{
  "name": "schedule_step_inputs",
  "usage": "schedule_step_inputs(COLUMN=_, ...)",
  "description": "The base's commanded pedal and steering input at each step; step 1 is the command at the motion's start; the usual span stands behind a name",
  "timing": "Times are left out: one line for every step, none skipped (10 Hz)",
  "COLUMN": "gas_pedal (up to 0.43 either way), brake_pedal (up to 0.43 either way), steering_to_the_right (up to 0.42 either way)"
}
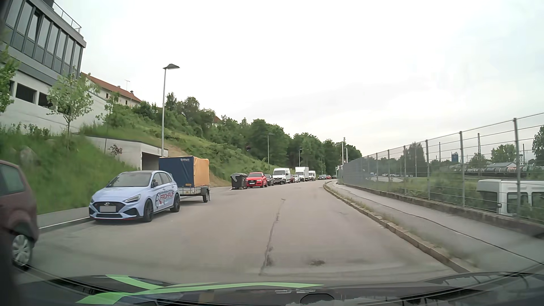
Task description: Follow the waypoints while adhering to traffic rules and regulations
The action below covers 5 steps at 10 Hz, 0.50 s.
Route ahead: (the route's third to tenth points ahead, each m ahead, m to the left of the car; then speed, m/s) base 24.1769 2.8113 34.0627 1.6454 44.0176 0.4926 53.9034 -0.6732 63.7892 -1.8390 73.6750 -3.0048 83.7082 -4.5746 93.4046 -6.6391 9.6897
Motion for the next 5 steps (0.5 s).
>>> schedule_step_inputs(gas_pedal=0.11, brake_pedal=0.0, steering_to_the_right=0.008)
schedule_step_inputs(gas_pedal=0.11, brake_pedal=0.0, steering_to_the_right=0.009)
schedule_step_inputs(gas_pedal=0.11, brake_pedal=0.0, steering_to_the_right=0.009)
schedule_step_inputs(gas_pedal=0.11, brake_pedal=0.0, steering_to_the_right=0.009)
schedule_step_inputs(gas_pedal=0.047, brake_pedal=0.0, steering_to_the_right=0.009)
